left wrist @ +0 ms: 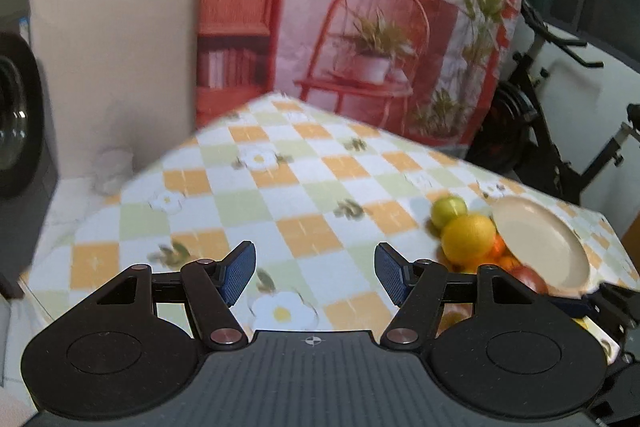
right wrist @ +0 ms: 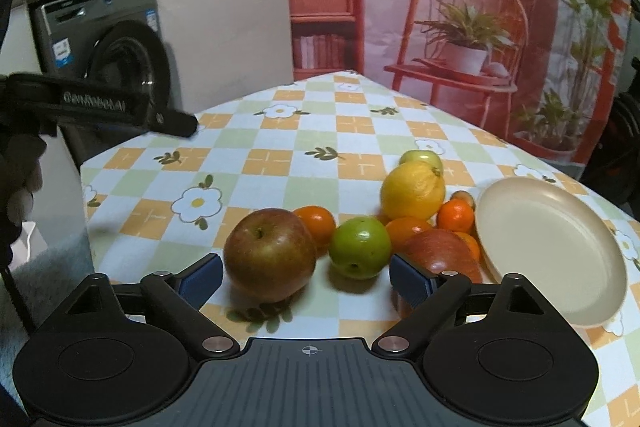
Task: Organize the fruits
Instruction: 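Move the left tool toward the large red apple at the pile's front, then close the left tool fingers around the red apple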
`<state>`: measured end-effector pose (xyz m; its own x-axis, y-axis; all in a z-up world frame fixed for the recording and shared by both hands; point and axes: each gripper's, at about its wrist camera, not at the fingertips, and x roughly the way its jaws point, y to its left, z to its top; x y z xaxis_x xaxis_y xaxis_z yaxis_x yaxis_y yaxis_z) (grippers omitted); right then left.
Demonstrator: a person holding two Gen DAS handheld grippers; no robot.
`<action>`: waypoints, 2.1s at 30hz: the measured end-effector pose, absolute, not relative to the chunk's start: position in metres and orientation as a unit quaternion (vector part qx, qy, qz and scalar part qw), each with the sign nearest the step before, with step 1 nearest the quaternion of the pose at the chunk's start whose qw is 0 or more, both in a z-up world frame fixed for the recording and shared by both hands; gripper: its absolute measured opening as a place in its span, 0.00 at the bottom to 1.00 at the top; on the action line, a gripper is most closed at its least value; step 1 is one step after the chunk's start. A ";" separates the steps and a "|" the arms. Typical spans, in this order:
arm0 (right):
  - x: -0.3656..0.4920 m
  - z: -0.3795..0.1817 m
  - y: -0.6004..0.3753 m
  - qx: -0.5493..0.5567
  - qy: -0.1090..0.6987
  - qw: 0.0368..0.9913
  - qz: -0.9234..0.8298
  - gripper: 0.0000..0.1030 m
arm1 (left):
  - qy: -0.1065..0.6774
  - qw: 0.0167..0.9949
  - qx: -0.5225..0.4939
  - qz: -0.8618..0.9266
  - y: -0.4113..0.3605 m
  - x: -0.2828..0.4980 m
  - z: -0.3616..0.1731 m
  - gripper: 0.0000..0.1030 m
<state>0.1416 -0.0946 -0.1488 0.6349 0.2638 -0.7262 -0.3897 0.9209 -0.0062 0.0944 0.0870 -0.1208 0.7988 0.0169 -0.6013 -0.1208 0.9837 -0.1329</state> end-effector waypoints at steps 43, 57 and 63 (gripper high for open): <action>0.156 -0.175 -0.078 -0.101 0.423 0.870 0.232 0.66 | 0.359 0.907 -0.165 -0.147 0.063 0.118 -0.179 0.42; 0.163 -0.183 -0.086 -0.030 0.426 0.880 0.206 0.57 | 0.364 0.900 -0.145 -0.192 0.066 0.128 -0.178 0.38; 0.162 -0.184 -0.084 -0.018 0.420 0.887 0.191 0.57 | 0.401 0.876 -0.127 -0.237 0.076 0.150 -0.175 0.38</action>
<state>0.1617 -0.0844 -0.1844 0.5742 0.3237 -0.7520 -0.3533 0.9266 0.1290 0.1505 0.0756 -0.1751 0.5665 -0.5164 -0.6422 0.3136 0.8557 -0.4115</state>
